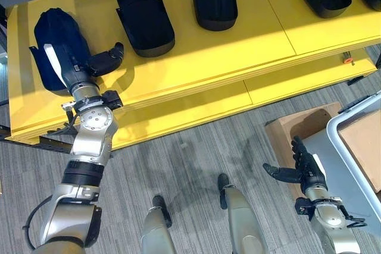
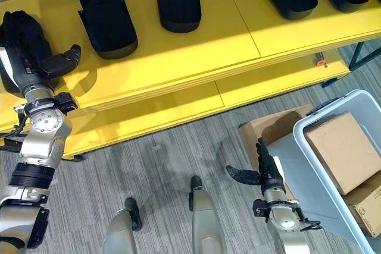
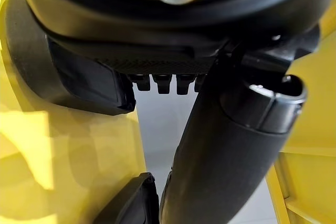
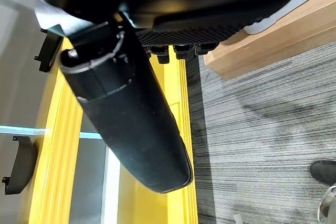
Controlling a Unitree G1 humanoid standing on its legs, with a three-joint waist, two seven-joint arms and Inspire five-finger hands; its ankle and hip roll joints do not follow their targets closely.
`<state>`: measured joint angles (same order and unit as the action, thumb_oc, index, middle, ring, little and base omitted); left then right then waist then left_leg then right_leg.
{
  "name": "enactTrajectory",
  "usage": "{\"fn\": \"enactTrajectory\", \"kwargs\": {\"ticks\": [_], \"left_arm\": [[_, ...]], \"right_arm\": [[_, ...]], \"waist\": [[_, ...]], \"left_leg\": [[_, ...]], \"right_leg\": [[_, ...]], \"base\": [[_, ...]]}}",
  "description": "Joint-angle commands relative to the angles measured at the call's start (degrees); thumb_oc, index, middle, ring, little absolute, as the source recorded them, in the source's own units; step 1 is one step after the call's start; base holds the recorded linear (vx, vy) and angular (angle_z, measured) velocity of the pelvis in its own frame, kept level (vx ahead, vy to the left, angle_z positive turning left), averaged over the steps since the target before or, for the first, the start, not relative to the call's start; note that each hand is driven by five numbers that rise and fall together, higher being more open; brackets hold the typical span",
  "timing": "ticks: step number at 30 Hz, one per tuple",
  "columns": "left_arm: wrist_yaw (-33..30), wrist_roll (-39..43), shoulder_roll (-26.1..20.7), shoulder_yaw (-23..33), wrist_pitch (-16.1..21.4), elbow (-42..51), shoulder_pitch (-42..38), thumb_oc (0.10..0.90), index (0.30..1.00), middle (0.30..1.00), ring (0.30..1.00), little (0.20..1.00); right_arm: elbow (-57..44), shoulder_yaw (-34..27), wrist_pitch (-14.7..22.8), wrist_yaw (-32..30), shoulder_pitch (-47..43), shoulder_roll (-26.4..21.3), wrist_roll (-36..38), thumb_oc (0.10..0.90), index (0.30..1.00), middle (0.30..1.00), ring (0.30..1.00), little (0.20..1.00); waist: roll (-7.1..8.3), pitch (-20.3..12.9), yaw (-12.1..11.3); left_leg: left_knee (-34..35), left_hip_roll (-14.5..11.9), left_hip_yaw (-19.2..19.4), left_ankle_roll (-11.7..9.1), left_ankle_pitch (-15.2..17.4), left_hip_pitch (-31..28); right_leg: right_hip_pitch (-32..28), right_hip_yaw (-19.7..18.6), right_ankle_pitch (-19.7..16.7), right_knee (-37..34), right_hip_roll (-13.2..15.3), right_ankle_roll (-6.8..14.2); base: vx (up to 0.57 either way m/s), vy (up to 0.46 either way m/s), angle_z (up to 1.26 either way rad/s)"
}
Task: Move parts from the plastic box to the shelf.
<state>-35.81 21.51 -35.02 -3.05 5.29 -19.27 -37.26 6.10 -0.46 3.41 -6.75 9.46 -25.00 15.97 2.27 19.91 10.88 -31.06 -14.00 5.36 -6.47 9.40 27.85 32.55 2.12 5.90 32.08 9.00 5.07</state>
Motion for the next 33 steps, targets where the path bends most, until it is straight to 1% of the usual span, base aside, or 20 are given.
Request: {"fn": "enactTrajectory", "kwargs": {"ticks": [1,8,10,12,13,14,26,33], "left_arm": [[-2.3,-7.9,-8.4,-1.8,3.2,-1.1,-10.0,0.900,1.000,1.000,1.000,1.000],[-2.3,-7.8,-8.5,-2.0,3.3,-1.3,-10.3,0.900,1.000,1.000,1.000,1.000],[-1.1,-7.1,-9.8,-3.1,2.4,-5.0,-11.5,0.900,1.000,1.000,1.000,1.000],[-0.5,-6.7,-10.1,-3.5,2.0,-6.6,-11.9,0.900,1.000,1.000,1.000,1.000],[0.8,-4.2,-10.0,-4.4,1.9,-10.2,-12.9,0.900,1.000,1.000,1.000,1.000],[0.9,-3.7,-9.8,-4.5,2.0,-10.6,-13.1,0.900,1.000,1.000,1.000,1.000],[0.9,-2.1,-9.4,-4.9,2.1,-11.2,-13.9,0.900,1.000,1.000,1.000,1.000],[0.9,-4.0,-9.4,-6.4,1.3,-11.2,-15.2,0.900,1.000,1.000,1.000,1.000]], "right_arm": [[-7.1,-1.9,6.1,-1.3,2.3,-4.2,1.4,0.900,1.000,1.000,1.000,1.000],[-7.1,-2.0,6.1,-1.3,2.3,-4.1,1.4,0.900,1.000,1.000,1.000,1.000],[-7.4,-2.2,6.0,-1.2,2.5,-4.5,1.7,0.900,1.000,1.000,1.000,1.000],[-7.5,-2.3,5.9,-1.3,2.6,-4.5,1.5,0.900,1.000,1.000,1.000,1.000],[-7.6,-2.3,5.6,-1.3,2.7,-4.6,1.6,0.900,1.000,1.000,1.000,1.000],[-7.6,-2.3,5.6,-1.3,2.6,-4.6,1.6,0.900,1.000,1.000,1.000,1.000],[-8.6,-1.3,5.6,-1.4,0.7,-5.1,2.1,0.900,1.000,1.000,1.000,1.000],[-8.3,0.2,5.5,-1.3,-1.1,-5.3,2.0,0.900,1.000,1.000,1.000,1.000]], "waist": [[0.78,-5.4,0.8],[0.86,-5.4,0.7],[0.77,-5.3,1.0],[0.75,-5.3,1.1],[0.87,-5.1,1.3],[0.92,-5.1,1.3],[1.51,-4.8,0.5],[1.82,-4.5,-0.2]], "left_leg": [[2.3,-1.8,-0.9,1.4,-0.9,-1.0],[2.2,-1.8,-0.9,1.4,-0.8,-0.9],[1.8,-1.8,-0.7,1.5,-0.7,-0.7],[1.7,-1.8,-0.7,1.6,-0.7,-0.6],[1.3,-1.8,-0.8,1.7,-0.6,-0.1],[1.2,-1.8,-0.8,1.7,-0.6,0.0],[0.3,-1.3,-2.0,2.0,-0.3,1.2],[0.4,-0.7,-2.9,2.4,-0.3,1.6]], "right_leg": [[-7.0,-2.8,3.0,-3.9,1.7,2.4],[-7.0,-2.8,3.1,-3.8,1.7,2.4],[-6.7,-2.9,3.1,-3.6,1.6,2.5],[-6.6,-2.9,3.0,-3.7,1.7,2.5],[-6.4,-2.8,2.9,-3.8,1.7,2.6],[-6.4,-2.7,2.9,-3.8,1.7,2.6],[-7.0,-1.4,3.4,-3.2,2.3,2.7],[-7.8,-0.6,3.5,-3.1,2.8,2.8]], "base": [[0.04,0.008,0.00],[0.00,0.000,0.00],[0.00,0.000,0.00],[0.02,0.010,-0.01],[0.04,0.021,-0.02],[0.03,0.015,-0.02],[0.00,0.001,0.01],[0.01,0.014,0.15]]}}
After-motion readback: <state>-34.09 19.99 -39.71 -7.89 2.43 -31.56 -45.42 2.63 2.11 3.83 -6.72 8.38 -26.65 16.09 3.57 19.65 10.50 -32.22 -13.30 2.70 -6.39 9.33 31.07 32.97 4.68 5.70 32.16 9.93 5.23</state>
